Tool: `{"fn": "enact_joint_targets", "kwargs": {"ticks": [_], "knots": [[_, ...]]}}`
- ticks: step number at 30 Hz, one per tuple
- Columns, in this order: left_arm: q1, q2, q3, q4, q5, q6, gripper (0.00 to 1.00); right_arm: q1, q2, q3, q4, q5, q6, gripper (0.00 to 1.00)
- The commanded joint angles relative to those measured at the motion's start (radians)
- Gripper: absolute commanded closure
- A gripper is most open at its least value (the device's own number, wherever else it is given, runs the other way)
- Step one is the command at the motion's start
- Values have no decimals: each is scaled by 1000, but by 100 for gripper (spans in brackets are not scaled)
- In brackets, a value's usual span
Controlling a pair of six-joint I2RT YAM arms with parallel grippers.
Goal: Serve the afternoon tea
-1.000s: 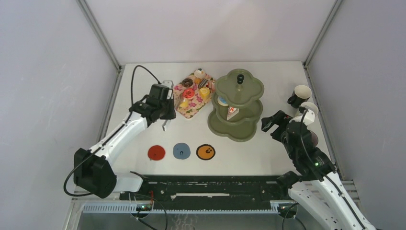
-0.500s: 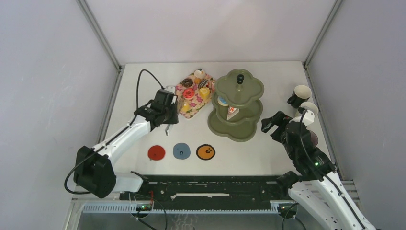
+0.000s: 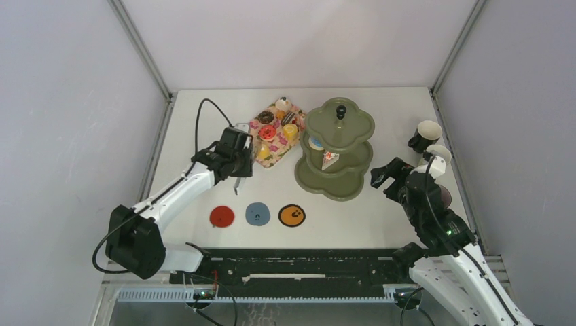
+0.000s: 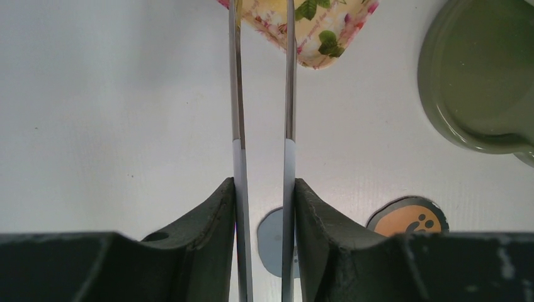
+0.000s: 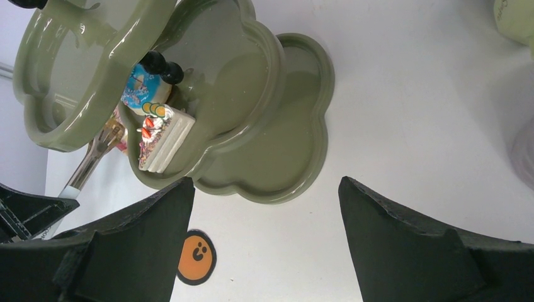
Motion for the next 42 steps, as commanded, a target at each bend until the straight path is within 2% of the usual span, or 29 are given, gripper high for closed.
{"fn": "enact_joint_targets", "kwargs": {"ticks": [1,9,15,19,22,26,30,35,39,42], "knots": [[-5,-49,86,-18,-38,18,60,6,4,8,39,-9,5,7],[-4,-113,132,-68,-84,26,57,6,26,8,58,-18,2,7],[-6,-90,143,-57,-82,14,57,6,27,8,58,-17,-2,7],[4,-104,148,-78,-222,-25,61,5,10,8,38,-1,-4,7],[82,-96,146,-115,-323,-108,66,6,-5,1,31,9,-5,7],[136,-76,72,20,-483,-162,66,5,-22,-30,66,0,-4,7],[167,47,98,78,-521,-196,66,5,-4,-35,92,-32,-18,7],[217,170,118,119,-481,-205,65,5,-20,-33,70,-12,-43,7],[268,223,86,184,-366,-212,62,3,-37,-33,56,5,-65,7],[298,277,99,173,-280,-213,61,2,-46,-33,47,13,-71,7]]}}
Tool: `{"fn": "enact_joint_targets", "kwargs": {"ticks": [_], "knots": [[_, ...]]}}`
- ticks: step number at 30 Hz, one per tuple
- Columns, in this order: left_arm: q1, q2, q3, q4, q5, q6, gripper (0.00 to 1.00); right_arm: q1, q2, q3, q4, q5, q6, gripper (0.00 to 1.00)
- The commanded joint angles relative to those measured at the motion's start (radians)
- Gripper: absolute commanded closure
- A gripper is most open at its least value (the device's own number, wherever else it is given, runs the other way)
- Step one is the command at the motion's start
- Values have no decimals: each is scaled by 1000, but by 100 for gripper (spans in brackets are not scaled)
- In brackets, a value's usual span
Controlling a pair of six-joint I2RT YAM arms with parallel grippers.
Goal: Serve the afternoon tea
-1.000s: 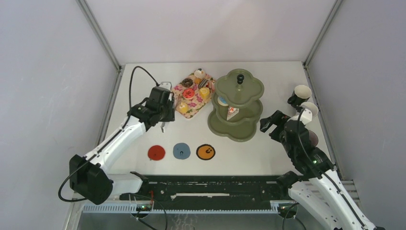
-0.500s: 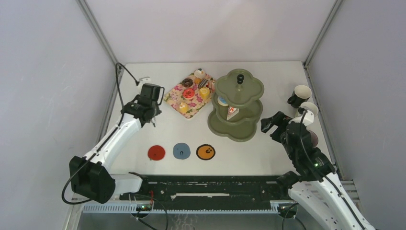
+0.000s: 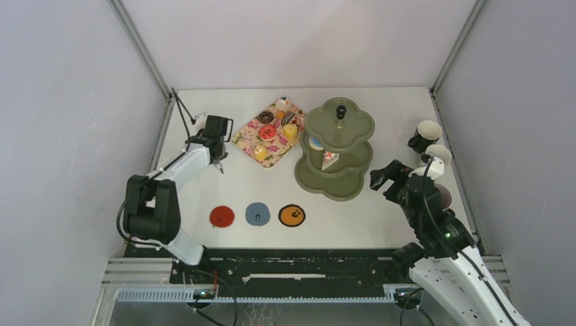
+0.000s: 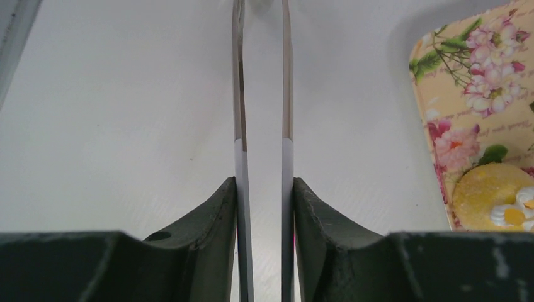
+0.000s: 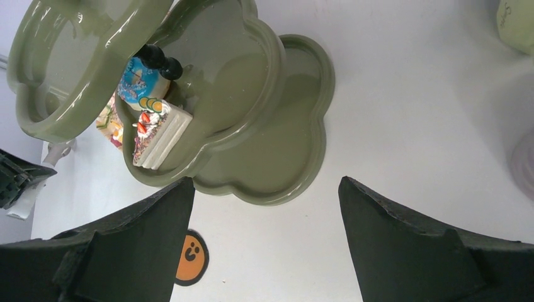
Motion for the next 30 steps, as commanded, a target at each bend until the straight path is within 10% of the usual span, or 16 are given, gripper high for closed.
{"fn": "enact_joint_targets", "kwargs": {"ticks": [1,17,30], "knots": [[46,54,28,60,129,-31,61,1,-16,9,9,28,-32,7],[75,85,126,-134,186,-81,2,0,-53,9,7,28,-68,6],[124,84,161,-169,100,-7,0,-1,-39,9,16,30,-66,6]]}}
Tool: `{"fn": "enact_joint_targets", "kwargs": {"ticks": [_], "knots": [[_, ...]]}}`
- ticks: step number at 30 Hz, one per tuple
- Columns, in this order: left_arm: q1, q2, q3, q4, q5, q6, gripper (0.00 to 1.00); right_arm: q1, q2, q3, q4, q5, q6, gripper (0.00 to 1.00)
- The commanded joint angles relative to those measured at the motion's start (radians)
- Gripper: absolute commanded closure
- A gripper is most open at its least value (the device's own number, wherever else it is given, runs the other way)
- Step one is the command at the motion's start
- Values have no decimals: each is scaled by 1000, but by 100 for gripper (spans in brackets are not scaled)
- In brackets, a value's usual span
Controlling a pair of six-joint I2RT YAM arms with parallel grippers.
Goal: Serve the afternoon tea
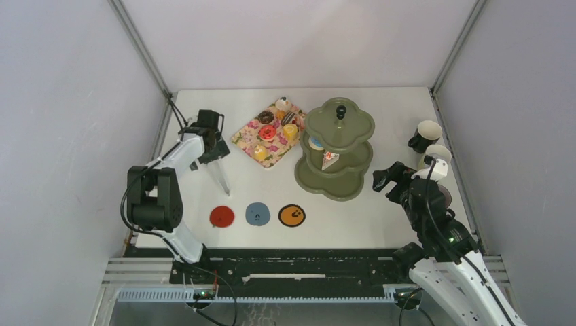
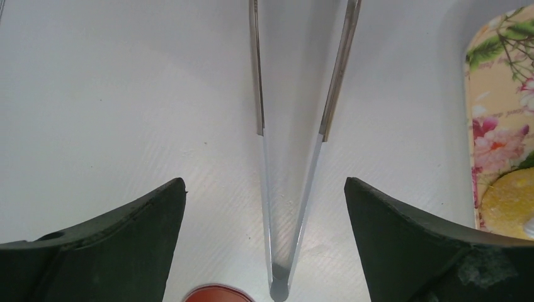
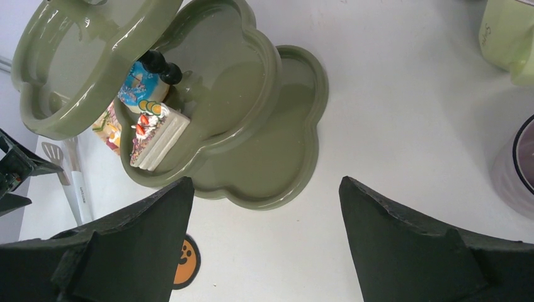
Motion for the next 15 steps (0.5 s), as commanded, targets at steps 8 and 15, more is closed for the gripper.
{"fn": "enact_joint_targets", "kwargs": {"ticks": [8,15], "knots": [[118,23,11,109,241,48,5,-1,-3,9,19,9,-16,6],[128,73,27,133,285,61,7,-1,5,9,18,10,-1,6]]}}
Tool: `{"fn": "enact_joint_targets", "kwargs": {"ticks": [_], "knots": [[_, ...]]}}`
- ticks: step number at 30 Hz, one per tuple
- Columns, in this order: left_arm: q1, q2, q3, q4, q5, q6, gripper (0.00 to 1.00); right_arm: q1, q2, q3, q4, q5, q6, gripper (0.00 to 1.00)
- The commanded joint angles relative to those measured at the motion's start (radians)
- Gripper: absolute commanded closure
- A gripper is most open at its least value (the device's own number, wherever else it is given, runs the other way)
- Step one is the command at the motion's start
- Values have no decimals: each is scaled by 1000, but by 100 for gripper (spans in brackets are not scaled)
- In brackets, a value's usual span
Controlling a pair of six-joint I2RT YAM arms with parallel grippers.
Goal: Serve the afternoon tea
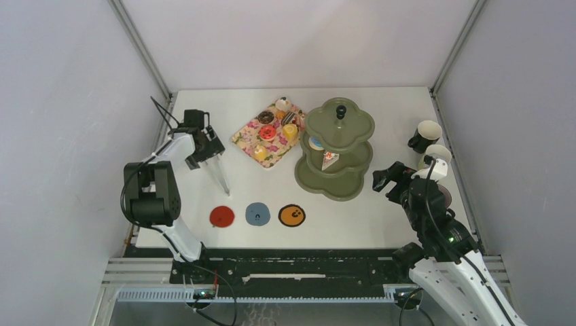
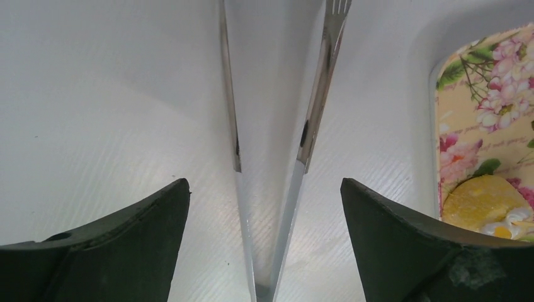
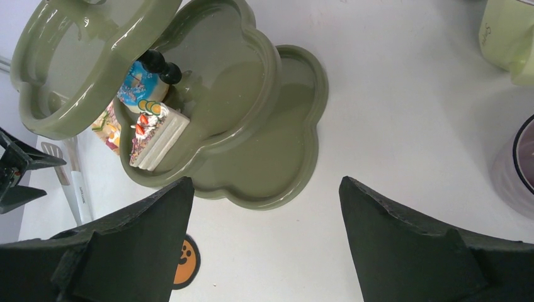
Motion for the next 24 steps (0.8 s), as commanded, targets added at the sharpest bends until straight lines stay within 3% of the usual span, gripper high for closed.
{"fn": "enact_joint_targets", "kwargs": {"ticks": [1,13,15,18,22,24], "knots": [[5,39,31,46,71,25,8,-2,6,9,24,5,0,6],[13,129,92,30,72,0,19,-1,28,9,34,-7,-5,6],[13,154,109,11,62,5,29,-2,28,9,32,-8,-3,6],[15,143,81,48,85,-6,35,-2,25,9,30,-7,1,6],[15,157,76,61,94,-8,52,-2,14,10,32,-13,6,6],[16,158,77,58,92,-6,53,-1,9,9,26,-9,13,6]]}}
